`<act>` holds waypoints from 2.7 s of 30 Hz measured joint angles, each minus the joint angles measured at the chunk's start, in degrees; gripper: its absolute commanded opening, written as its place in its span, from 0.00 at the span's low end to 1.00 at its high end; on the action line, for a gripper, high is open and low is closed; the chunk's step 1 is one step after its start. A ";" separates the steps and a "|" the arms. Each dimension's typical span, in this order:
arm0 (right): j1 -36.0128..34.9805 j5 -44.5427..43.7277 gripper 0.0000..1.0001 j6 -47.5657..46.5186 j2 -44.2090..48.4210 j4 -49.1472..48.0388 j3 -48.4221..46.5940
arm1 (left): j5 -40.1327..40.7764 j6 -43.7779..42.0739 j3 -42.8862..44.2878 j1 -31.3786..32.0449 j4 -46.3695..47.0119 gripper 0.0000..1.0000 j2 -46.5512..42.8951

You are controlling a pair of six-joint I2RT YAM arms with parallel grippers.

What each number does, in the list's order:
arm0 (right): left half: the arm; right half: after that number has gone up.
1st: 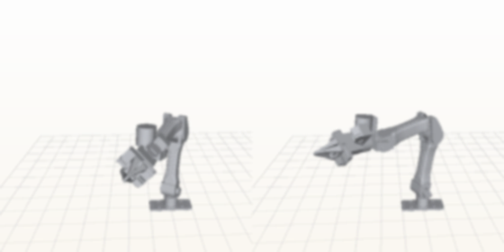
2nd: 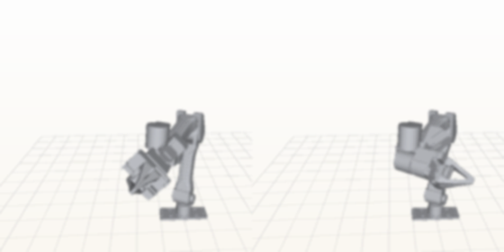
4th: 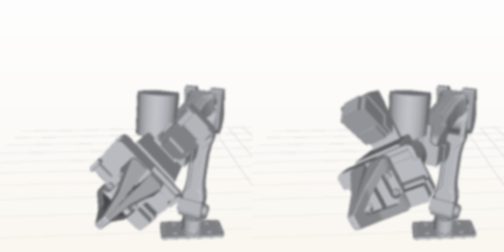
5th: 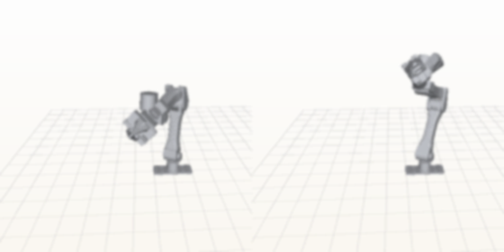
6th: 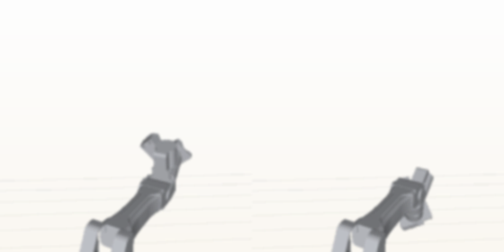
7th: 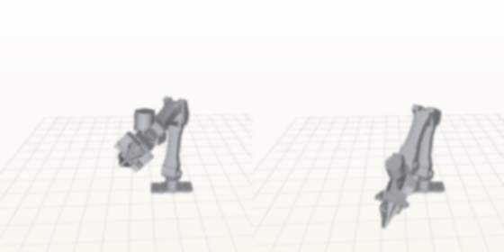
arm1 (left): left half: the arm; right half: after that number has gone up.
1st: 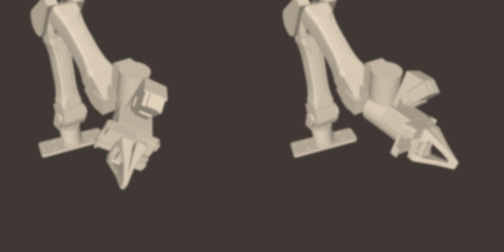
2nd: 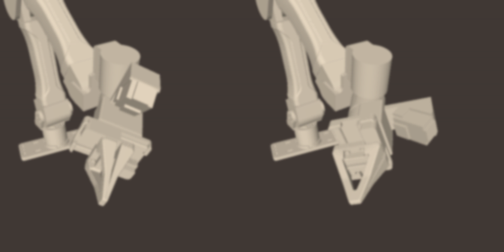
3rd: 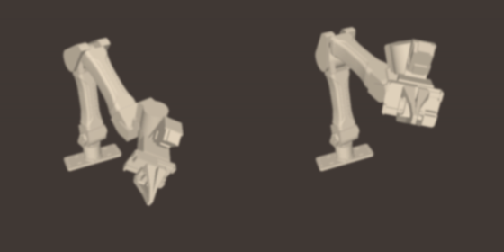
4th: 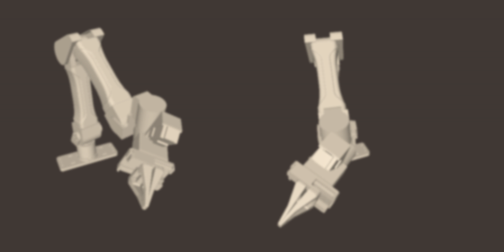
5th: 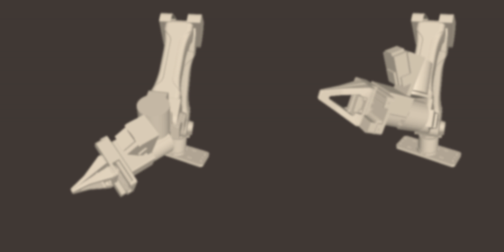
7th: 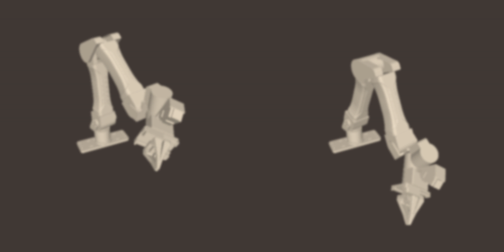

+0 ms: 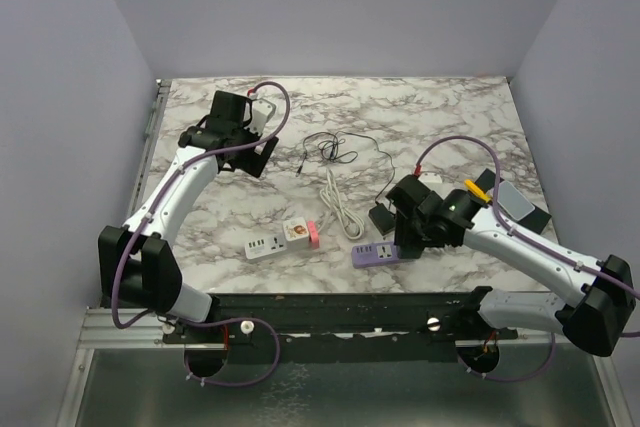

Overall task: Insert the plug
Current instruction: Insert the plug into the socket.

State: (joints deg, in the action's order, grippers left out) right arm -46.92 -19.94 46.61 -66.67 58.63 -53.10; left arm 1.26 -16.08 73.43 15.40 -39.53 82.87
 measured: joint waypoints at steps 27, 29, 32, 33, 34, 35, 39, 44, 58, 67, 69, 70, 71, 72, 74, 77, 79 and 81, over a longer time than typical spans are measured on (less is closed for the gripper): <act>0.00 -1.66 0.01 1.18 -0.66 -4.94 3.02 | -2.32 1.73 -4.90 -0.72 1.81 0.99 -2.97; 0.00 -1.66 0.00 1.22 -0.57 -4.92 3.10 | -2.32 1.73 -4.90 -0.72 1.84 0.99 -3.06; 0.00 -1.66 0.01 1.38 -0.24 -4.96 3.34 | -2.32 1.73 -4.90 -0.72 2.01 0.99 -3.15; 0.00 -1.66 0.01 1.38 -0.15 -4.96 3.39 | -2.32 1.73 -4.90 -0.72 2.08 0.99 -3.17; 0.00 -1.66 0.01 1.38 -0.11 -5.01 3.45 | -2.32 1.75 -4.90 -0.72 2.12 0.99 -3.17; 0.00 -1.66 0.01 1.38 -0.04 -5.03 3.52 | -2.32 1.75 -4.90 -0.72 2.14 0.99 -3.17; 0.00 -1.66 0.01 1.33 0.24 -5.40 3.93 | -2.29 1.77 -4.90 -0.72 2.16 0.99 -3.41; 0.00 -1.73 0.01 1.38 0.24 -5.92 4.24 | -2.25 1.75 -4.90 -0.72 2.19 0.99 -4.24; -2.40 -7.34 0.01 4.50 2.36 -10.34 8.13 | -2.14 1.86 -4.87 -0.72 2.21 0.99 -4.98; -7.76 -11.93 0.01 8.35 3.19 -8.31 8.09 | -1.60 2.03 -4.87 -0.72 2.23 0.99 -4.98; -8.74 -12.41 0.01 9.40 3.54 -7.74 8.17 | -1.57 2.08 -4.87 -0.72 2.23 0.99 -4.98; -9.31 -12.48 0.01 9.97 3.74 -7.52 8.22 | -1.60 2.12 -4.87 -0.72 2.23 0.99 -4.98; -9.84 -12.52 0.01 10.54 3.89 -7.39 8.31 | -1.57 2.14 -4.87 -0.72 2.23 0.99 -4.98; -10.34 -12.59 0.01 11.08 4.04 -7.30 8.44 | -1.57 2.14 -4.87 -0.72 2.23 0.99 -4.98; -11.19 -13.00 0.01 12.22 4.46 -7.10 8.74 | -1.53 2.14 -4.87 -0.72 2.23 0.99 -4.98; -12.24 -13.92 0.00 13.81 4.74 -6.75 9.03 | -1.25 2.14 -4.85 -0.72 2.23 0.99 -4.98; -13.00 -14.53 0.01 14.67 4.74 -6.40 9.03 | -1.09 2.16 -4.85 -0.72 2.23 0.99 -4.98; -14.64 -15.61 0.01 15.76 4.68 -5.84 9.05 | -0.94 2.19 -4.85 -0.72 2.25 0.99 -4.98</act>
State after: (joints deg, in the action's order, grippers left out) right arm -61.56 -35.55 62.37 -62.00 52.80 -44.05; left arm 0.32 -13.89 68.58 14.68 -37.28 77.89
